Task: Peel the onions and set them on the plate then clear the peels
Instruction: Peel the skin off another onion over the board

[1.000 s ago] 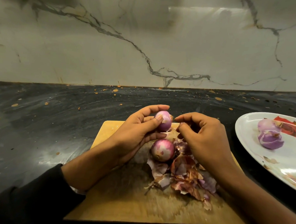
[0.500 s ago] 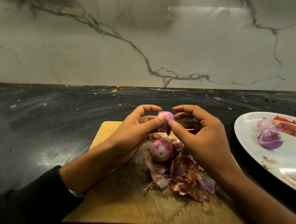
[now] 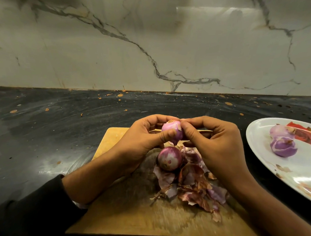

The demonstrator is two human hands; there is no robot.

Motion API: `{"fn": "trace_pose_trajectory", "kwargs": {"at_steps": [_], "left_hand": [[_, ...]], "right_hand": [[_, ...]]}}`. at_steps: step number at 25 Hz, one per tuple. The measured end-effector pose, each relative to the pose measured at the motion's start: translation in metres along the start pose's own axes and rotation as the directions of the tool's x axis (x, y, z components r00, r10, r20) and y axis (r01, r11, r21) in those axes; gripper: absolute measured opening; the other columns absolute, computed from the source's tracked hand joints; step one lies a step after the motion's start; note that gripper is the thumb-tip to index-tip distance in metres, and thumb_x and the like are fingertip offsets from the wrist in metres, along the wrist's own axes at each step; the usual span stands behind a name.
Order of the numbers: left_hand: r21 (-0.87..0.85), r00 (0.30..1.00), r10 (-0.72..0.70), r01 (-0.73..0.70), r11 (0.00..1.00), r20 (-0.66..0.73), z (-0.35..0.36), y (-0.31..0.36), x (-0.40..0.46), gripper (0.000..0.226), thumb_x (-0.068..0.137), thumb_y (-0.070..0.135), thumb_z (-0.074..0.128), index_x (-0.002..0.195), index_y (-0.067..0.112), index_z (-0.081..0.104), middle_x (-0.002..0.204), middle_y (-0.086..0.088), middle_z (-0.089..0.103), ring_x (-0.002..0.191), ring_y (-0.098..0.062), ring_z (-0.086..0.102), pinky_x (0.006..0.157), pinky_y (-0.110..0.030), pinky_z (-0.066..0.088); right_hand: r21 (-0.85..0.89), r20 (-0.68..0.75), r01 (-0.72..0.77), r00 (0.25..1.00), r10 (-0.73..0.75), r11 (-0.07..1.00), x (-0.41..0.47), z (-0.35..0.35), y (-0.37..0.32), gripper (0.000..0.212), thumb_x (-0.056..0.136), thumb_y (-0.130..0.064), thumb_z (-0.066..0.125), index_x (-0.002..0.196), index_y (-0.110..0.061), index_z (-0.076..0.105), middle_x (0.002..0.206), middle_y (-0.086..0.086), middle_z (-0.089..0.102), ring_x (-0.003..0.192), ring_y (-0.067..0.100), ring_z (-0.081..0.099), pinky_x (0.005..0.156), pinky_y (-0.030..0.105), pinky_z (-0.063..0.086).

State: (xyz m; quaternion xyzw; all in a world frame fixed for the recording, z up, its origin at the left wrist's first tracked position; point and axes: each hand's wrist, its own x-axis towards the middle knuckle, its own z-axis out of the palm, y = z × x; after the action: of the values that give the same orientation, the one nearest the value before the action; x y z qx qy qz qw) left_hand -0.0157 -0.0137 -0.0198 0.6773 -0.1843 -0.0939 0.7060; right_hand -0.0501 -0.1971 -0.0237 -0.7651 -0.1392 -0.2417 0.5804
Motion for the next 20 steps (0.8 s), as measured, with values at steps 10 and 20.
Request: {"fn": "trace_pose_trajectory", "kwargs": {"at_steps": [10, 20], "left_hand": [[0.038, 0.999, -0.001, 0.002, 0.999, -0.038, 0.0015, 0.0006, -0.0010, 0.050, 0.067, 0.033, 0.076, 0.111, 0.010, 0.068, 0.106, -0.010, 0.072, 0.083, -0.016, 0.069, 0.061, -0.022, 0.051], [0.074, 0.998, 0.013, -0.009, 0.997, -0.059, 0.0027, 0.0022, -0.0021, 0.046, 0.068, 0.034, 0.075, 0.107, 0.012, 0.069, 0.097, -0.004, 0.072, 0.078, -0.010, 0.068, 0.061, -0.023, 0.049]], "right_hand": [[-0.212, 0.006, 0.167, 0.985, -0.170, 0.963, -0.0027, 0.0021, -0.0028, 0.010, 0.089, -0.016, 0.074, 0.097, -0.018, 0.078, 0.085, -0.011, 0.076, 0.077, 0.003, 0.072, 0.066, 0.023, 0.060], [-0.333, 0.015, 0.284, 0.955, -0.296, 0.899, -0.0026, 0.0021, -0.0047, 0.016, 0.091, -0.011, 0.071, 0.106, -0.015, 0.077, 0.091, -0.008, 0.076, 0.082, 0.002, 0.072, 0.070, 0.020, 0.059]]}}
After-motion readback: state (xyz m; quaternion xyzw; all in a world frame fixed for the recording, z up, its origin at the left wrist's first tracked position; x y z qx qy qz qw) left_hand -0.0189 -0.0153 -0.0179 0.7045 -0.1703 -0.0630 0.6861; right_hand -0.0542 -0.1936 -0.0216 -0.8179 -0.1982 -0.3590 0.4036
